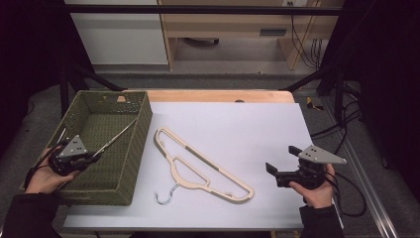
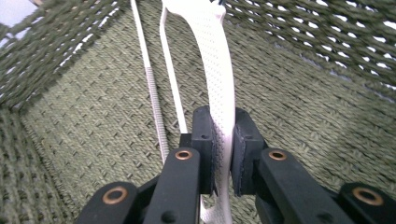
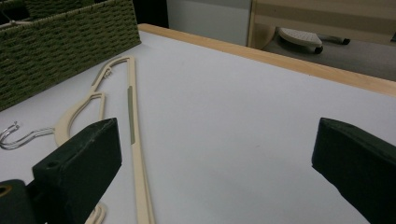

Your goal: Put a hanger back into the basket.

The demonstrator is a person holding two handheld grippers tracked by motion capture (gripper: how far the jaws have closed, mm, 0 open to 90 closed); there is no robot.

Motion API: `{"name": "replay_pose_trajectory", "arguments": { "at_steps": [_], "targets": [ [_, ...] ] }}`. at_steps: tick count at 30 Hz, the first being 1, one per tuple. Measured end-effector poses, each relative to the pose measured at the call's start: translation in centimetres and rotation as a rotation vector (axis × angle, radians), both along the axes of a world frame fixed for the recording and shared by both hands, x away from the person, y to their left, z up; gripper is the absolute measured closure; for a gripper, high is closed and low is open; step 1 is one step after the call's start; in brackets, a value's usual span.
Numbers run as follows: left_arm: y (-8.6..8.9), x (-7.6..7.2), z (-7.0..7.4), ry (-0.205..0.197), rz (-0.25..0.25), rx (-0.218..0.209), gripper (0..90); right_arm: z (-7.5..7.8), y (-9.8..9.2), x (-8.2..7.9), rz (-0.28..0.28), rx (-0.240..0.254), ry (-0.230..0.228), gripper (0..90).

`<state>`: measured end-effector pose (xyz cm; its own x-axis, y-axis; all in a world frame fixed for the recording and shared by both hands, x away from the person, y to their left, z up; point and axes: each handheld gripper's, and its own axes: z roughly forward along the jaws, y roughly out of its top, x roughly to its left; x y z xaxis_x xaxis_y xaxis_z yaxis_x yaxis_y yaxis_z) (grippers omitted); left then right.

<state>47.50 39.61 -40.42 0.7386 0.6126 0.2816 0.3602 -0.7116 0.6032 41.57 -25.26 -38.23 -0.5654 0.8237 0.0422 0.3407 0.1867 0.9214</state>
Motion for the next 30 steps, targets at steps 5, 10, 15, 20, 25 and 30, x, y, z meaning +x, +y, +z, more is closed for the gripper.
{"name": "replay_pose_trajectory", "arguments": {
  "at_steps": [5, 10, 15, 20, 25, 30],
  "targets": [
    [-0.4, -0.1, -0.3, 0.019, -0.021, 0.021, 80.2, 0.1, -0.1, -0.1, 0.005, -0.001, -0.002, 2.0],
    [-0.8, -0.2, -0.6, 0.056, -0.018, 0.059, 77.4, 0.0, 0.0, 0.0, 0.001, 0.001, -0.002, 2.0],
    [-1.2, -0.2, -0.9, 0.078, -0.028, 0.086, 71.7, 0.0, 0.1, 0.0, 0.004, -0.003, -0.001, 2.0],
    [-1.1, -0.2, -0.4, 0.074, -0.022, 0.044, 64.7, 0.1, 0.0, -0.1, 0.004, 0.000, -0.005, 2.0],
    [-0.5, -0.3, 0.9, 0.039, 0.017, -0.063, 50.8, 0.1, 0.1, -0.1, 0.007, -0.001, -0.004, 2.1],
    [-0.5, -0.9, 2.5, -0.027, 0.077, -0.228, 35.9, 0.0, 0.4, -0.1, 0.011, 0.002, -0.005, 2.2]
  ]
}}
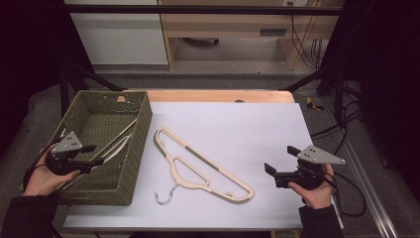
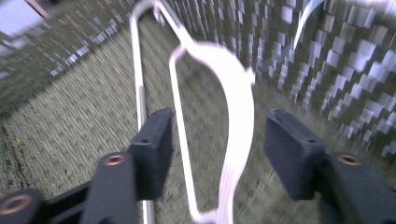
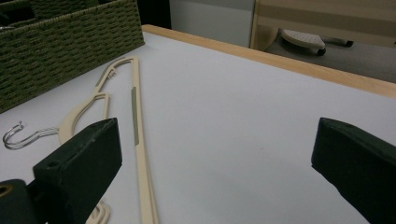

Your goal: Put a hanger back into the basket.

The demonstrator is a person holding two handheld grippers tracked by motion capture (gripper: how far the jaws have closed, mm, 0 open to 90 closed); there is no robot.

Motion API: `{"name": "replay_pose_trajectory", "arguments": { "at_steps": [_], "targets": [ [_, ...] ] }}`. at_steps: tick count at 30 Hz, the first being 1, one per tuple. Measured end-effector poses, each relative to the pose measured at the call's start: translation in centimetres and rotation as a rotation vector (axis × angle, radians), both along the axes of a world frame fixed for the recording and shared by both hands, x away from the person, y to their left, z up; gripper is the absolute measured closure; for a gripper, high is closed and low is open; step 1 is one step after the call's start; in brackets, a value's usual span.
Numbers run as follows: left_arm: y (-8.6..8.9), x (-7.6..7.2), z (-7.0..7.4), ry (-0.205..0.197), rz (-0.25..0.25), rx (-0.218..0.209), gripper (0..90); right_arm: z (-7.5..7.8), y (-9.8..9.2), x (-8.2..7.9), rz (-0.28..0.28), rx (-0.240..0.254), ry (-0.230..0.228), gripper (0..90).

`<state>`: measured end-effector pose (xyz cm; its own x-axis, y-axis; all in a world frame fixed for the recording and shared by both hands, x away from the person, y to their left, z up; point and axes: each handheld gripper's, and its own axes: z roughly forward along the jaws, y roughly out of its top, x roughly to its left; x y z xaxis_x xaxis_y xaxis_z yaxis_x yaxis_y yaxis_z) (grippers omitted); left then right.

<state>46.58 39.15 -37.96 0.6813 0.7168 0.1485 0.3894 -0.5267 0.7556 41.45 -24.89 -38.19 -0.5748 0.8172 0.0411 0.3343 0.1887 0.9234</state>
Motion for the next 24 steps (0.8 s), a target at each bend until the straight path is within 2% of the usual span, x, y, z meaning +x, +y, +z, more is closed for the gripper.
{"name": "replay_pose_trajectory", "arguments": {
  "at_steps": [2, 3, 6, 10, 13, 17, 21, 24],
  "targets": [
    [-0.3, -0.4, 0.6, -0.032, 0.044, -0.048, 28.9, 0.0, 0.1, 0.0, 0.005, 0.000, 0.000, 2.2],
    [-0.5, -0.6, 1.0, -0.040, 0.049, -0.080, 26.4, 0.0, 0.1, 0.0, 0.007, -0.002, -0.002, 2.2],
    [-1.2, -1.1, 2.0, -0.092, 0.050, -0.154, 17.5, 0.0, 0.2, 0.0, 0.012, -0.002, -0.004, 2.2],
    [-2.5, -2.0, 3.1, -0.142, 0.034, -0.209, 10.2, 0.0, 0.2, 0.0, 0.009, 0.007, -0.005, 2.2],
    [-3.8, -2.7, 3.9, -0.169, 0.023, -0.237, 8.1, 0.0, 0.2, 0.0, 0.010, 0.007, -0.007, 2.1],
    [-5.4, -3.6, 4.6, -0.195, 0.011, -0.298, 7.7, 0.0, 0.2, 0.0, 0.018, 0.004, -0.011, 2.1],
    [-7.4, -4.4, 4.7, -0.205, -0.006, -0.361, 7.9, 0.0, 0.3, -0.1, 0.014, 0.012, -0.009, 2.2],
    [-9.0, -4.8, 4.4, -0.217, -0.014, -0.378, 7.9, -0.1, 0.3, 0.0, 0.015, 0.013, -0.008, 2.1]
  ]
}}
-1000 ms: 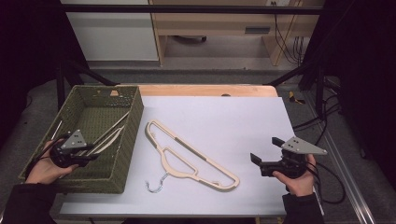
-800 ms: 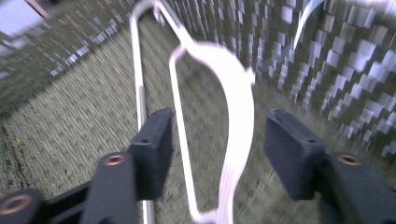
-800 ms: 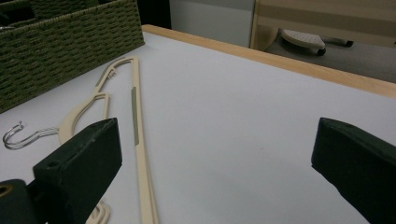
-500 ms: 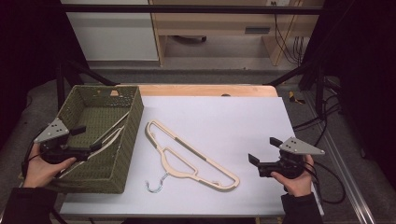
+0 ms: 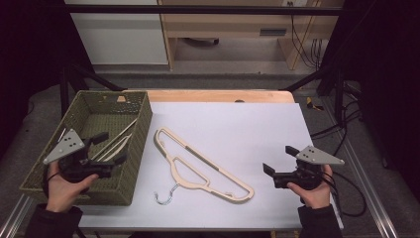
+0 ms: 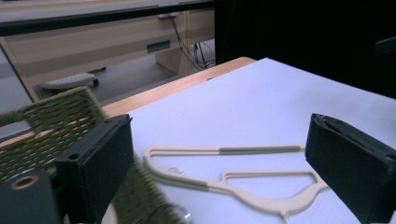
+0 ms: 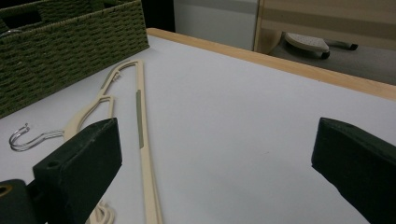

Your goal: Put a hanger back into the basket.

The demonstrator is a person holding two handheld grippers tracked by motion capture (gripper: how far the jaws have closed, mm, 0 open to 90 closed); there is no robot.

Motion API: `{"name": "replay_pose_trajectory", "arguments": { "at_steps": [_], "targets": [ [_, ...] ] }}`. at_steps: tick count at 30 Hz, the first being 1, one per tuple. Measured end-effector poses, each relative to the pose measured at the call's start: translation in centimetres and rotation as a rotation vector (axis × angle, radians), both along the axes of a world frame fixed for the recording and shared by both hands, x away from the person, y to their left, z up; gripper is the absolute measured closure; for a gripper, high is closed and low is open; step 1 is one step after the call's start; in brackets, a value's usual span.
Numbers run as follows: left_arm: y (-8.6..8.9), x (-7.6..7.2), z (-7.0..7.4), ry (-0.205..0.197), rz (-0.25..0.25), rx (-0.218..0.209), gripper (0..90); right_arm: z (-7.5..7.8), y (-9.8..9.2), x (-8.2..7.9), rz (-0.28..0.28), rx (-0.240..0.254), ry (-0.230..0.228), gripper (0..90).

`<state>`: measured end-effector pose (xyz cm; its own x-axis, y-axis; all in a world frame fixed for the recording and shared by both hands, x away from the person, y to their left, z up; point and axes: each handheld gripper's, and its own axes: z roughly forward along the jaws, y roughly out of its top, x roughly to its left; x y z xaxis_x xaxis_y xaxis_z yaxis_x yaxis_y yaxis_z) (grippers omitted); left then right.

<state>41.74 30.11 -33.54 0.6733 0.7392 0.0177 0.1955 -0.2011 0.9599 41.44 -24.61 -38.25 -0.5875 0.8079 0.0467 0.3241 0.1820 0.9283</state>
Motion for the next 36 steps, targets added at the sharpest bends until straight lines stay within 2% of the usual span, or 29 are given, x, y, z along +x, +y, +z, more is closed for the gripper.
{"name": "replay_pose_trajectory", "arguments": {
  "at_steps": [6, 12, 16, 20, 22, 27, 33, 34, 36],
  "targets": [
    [-3.3, -0.6, -0.7, -0.020, -0.035, 0.003, 8.3, -0.1, 0.1, 0.0, 0.002, -0.006, 0.000, 2.1],
    [-5.9, -0.8, -1.7, 0.002, -0.069, -0.003, 9.4, -0.2, 0.3, -0.1, 0.005, -0.009, 0.000, 2.1],
    [-7.2, -1.0, -2.6, 0.030, -0.085, 0.010, 10.0, -0.3, 0.3, -0.1, 0.011, -0.011, -0.004, 2.1],
    [-8.3, -1.1, -3.6, 0.060, -0.091, 0.038, 10.5, -0.3, 0.5, -0.1, 0.011, -0.012, 0.000, 2.1],
    [-8.6, -1.1, -4.0, 0.065, -0.097, 0.034, 10.8, -0.4, 0.5, -0.1, 0.011, -0.013, 0.002, 2.2],
    [-9.2, -1.3, -5.2, 0.083, -0.100, 0.069, 12.2, -0.5, 0.7, -0.1, 0.019, -0.018, 0.001, 2.2],
    [-9.9, -1.3, -6.7, 0.129, -0.108, 0.092, 14.7, -0.8, 1.1, 0.0, 0.029, -0.024, 0.006, 2.3],
    [-10.3, -1.2, -7.2, 0.141, -0.105, 0.114, 15.6, -0.8, 1.1, 0.0, 0.031, -0.026, 0.005, 2.3],
    [-10.5, -1.1, -7.7, 0.163, -0.108, 0.125, 16.2, -0.8, 1.2, 0.0, 0.033, -0.030, 0.006, 2.4]
  ]
}}
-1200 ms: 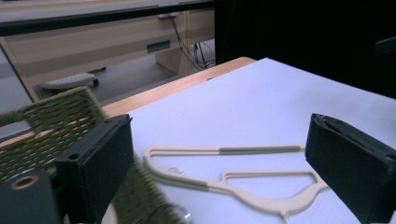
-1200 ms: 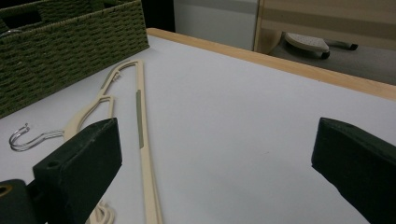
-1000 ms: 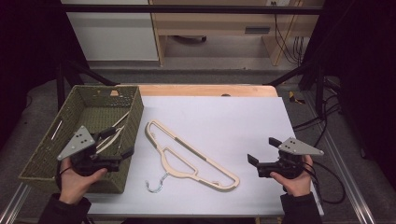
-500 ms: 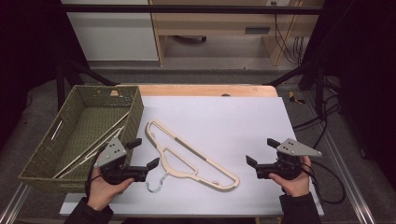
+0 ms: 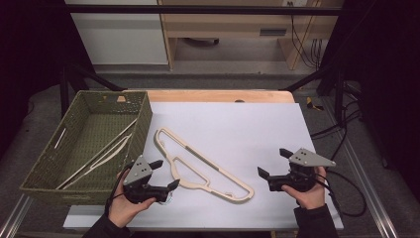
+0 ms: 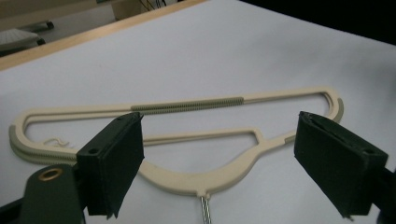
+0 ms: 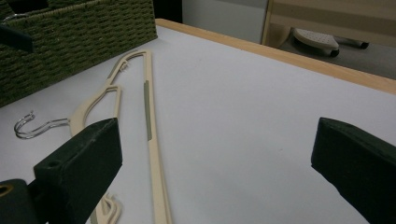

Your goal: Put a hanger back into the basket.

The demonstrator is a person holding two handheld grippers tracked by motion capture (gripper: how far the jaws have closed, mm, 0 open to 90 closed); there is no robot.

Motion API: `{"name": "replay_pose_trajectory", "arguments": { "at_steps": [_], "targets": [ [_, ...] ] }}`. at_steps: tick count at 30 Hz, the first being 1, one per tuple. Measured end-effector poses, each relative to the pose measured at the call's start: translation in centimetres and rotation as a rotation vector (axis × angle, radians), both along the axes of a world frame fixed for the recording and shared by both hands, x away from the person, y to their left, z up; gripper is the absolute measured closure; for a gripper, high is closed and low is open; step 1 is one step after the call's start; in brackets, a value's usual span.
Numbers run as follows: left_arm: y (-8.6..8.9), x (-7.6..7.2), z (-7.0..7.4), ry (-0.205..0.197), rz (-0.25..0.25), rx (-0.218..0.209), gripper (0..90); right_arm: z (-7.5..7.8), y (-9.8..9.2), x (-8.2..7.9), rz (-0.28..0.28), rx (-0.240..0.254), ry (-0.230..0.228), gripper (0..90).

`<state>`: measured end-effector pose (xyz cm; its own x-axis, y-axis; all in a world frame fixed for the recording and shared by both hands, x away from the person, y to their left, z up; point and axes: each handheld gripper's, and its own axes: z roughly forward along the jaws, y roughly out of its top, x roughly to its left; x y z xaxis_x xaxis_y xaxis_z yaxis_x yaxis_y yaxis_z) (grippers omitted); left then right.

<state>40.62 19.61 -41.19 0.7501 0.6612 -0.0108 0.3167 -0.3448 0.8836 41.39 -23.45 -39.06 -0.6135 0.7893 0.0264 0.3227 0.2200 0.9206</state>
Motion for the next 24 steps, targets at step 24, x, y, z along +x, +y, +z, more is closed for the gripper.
{"name": "replay_pose_trajectory", "arguments": {
  "at_steps": [24],
  "targets": [
    [-1.0, 1.1, -4.8, 0.169, 0.053, 0.135, 48.1, -0.4, 0.6, 0.1, 0.015, -0.015, 0.012, 2.9]
  ]
}}
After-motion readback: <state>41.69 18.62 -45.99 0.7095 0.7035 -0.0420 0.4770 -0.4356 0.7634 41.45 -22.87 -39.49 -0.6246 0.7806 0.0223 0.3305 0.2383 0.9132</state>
